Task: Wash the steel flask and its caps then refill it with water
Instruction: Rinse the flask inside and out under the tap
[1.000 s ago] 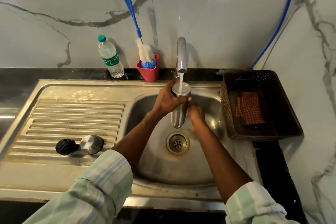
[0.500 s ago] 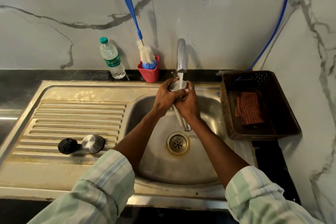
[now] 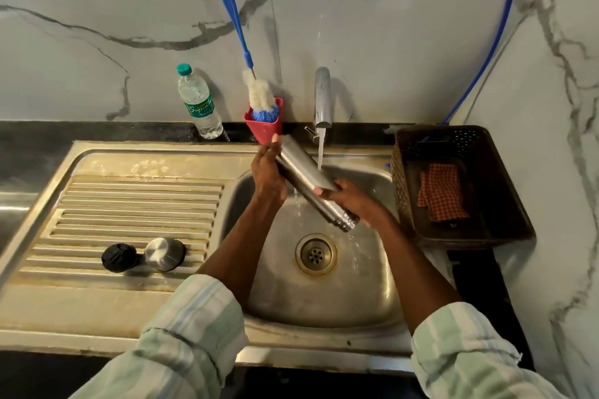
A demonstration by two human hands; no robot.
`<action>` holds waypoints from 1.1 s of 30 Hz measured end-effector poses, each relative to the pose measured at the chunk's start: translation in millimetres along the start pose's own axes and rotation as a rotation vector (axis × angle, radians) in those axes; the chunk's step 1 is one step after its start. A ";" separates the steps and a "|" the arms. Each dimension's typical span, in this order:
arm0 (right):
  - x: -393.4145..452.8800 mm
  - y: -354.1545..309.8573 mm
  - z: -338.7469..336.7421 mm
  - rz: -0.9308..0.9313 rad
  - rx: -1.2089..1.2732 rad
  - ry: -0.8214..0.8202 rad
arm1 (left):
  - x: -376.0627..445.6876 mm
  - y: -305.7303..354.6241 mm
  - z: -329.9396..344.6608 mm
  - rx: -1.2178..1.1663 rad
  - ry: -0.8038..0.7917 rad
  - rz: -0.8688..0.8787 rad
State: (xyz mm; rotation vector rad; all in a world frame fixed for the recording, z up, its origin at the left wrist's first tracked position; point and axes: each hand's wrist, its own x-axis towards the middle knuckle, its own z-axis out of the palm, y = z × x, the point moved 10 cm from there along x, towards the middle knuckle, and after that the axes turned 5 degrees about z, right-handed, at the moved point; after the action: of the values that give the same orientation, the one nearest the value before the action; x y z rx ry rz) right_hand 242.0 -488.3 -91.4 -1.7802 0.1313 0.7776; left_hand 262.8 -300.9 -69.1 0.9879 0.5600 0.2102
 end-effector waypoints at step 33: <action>-21.0 -69.3 -3.9 -0.353 -0.084 0.567 | -38.8 -42.4 19.6 0.956 -0.406 0.290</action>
State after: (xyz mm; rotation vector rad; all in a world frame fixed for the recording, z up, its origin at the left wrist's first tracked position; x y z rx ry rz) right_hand 259.0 -472.8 -22.5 -1.9920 0.1534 0.0155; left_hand 237.3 -354.4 -82.6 1.9880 0.1089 -0.0236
